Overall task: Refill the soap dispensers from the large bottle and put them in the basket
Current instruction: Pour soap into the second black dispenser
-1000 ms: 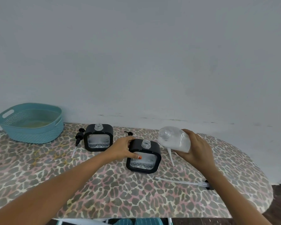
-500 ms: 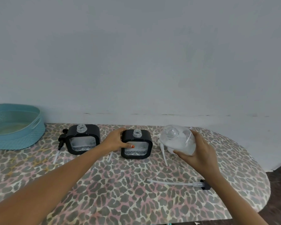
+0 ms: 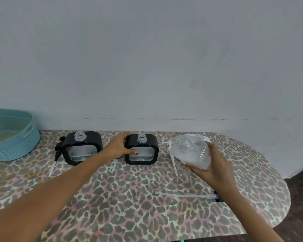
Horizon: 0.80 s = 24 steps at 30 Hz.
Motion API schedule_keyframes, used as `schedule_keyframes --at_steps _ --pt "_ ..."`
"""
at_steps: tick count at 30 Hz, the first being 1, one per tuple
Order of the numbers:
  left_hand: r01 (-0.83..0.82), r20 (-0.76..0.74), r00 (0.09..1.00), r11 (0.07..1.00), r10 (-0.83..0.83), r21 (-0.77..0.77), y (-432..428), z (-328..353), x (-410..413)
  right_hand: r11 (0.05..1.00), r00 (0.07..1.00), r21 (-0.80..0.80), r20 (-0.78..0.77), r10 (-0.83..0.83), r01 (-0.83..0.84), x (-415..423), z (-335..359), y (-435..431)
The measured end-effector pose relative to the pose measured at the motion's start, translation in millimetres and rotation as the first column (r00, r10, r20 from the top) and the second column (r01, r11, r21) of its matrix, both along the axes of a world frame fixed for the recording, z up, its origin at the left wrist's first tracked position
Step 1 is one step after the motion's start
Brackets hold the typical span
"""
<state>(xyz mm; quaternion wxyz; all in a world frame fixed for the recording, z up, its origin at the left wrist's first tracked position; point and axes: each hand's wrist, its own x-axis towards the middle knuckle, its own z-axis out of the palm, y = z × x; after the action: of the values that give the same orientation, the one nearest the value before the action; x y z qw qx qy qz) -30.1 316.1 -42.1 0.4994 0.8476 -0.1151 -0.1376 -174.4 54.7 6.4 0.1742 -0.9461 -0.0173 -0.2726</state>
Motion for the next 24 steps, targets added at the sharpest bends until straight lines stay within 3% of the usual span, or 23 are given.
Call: schedule_keyframes --at_steps 10,24 --pt "0.034 0.011 0.999 0.999 -0.033 -0.019 0 -2 -6 0.999 0.997 -0.014 -0.064 -0.041 0.041 -7 -3 5" --pt "0.034 0.309 0.947 0.983 -0.089 0.18 -14 39 -22 0.989 0.989 0.109 -0.113 -0.092 0.104 -33 10 2"
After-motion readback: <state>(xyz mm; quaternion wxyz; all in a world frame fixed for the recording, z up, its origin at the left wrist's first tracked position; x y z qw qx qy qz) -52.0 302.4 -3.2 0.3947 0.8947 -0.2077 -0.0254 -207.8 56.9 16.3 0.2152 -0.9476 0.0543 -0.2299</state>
